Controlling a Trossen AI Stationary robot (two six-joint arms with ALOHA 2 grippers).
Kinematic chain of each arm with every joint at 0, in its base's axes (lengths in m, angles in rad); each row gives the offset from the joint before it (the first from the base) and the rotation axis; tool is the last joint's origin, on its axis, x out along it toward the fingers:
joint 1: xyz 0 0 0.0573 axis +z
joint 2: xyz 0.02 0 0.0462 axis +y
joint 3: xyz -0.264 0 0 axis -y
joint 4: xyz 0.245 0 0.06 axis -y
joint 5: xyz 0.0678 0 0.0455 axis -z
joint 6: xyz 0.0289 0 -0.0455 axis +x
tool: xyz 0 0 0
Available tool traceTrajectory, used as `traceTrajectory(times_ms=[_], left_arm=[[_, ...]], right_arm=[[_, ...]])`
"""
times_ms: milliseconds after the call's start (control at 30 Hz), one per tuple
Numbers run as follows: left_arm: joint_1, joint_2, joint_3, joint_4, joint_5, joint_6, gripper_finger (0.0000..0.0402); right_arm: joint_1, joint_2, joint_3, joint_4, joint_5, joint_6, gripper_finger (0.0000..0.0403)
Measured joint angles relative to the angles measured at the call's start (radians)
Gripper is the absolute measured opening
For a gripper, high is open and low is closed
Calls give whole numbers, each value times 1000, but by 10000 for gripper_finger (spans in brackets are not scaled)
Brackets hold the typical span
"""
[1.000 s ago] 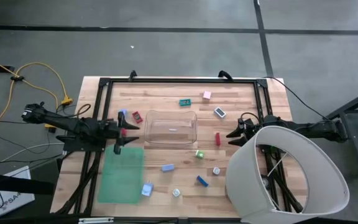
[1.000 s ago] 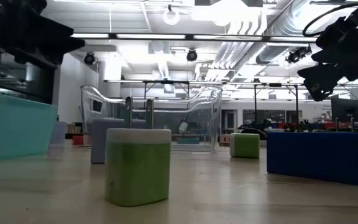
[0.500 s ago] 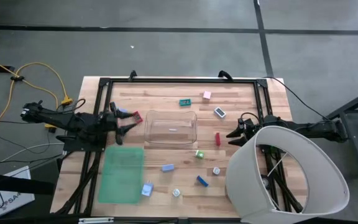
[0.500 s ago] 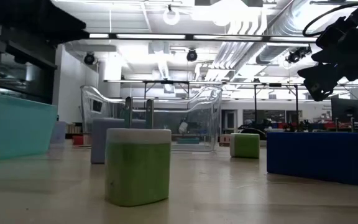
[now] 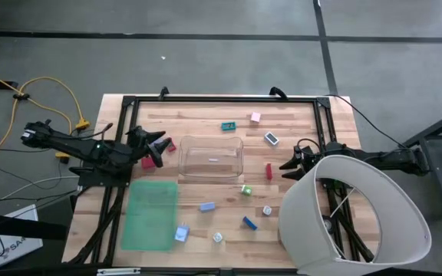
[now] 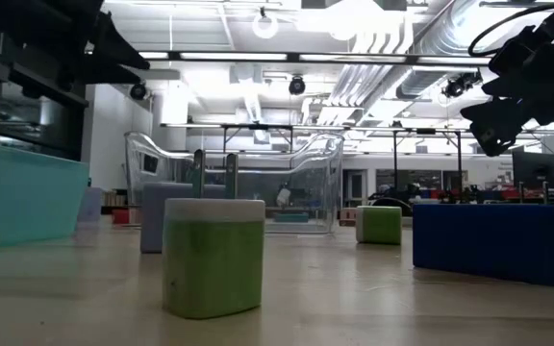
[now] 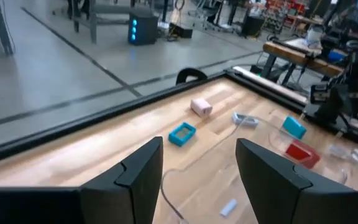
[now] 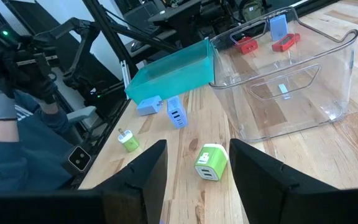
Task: Pick & Place Office items
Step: Put the top red digital clock into the green bin
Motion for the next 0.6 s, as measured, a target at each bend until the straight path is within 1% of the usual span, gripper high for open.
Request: traceTrajectory(times_ms=[100, 200, 367, 500, 600], left_arm=[[28, 0, 20, -53, 52, 10, 195], [74, 5, 80, -188, 89, -12, 195], [158, 45, 187, -415, 177, -113, 195], [240, 102, 241, -556, 270, -192, 195], [317, 153, 265, -620, 364, -239, 195]], right_arm=[[0, 0, 0, 0, 0, 0, 161], [0, 0, 0, 0, 0, 0, 161], [0, 0, 0, 0, 0, 0, 161], [0, 0, 0, 0, 0, 0, 161], [0, 0, 0, 0, 0, 0, 161]])
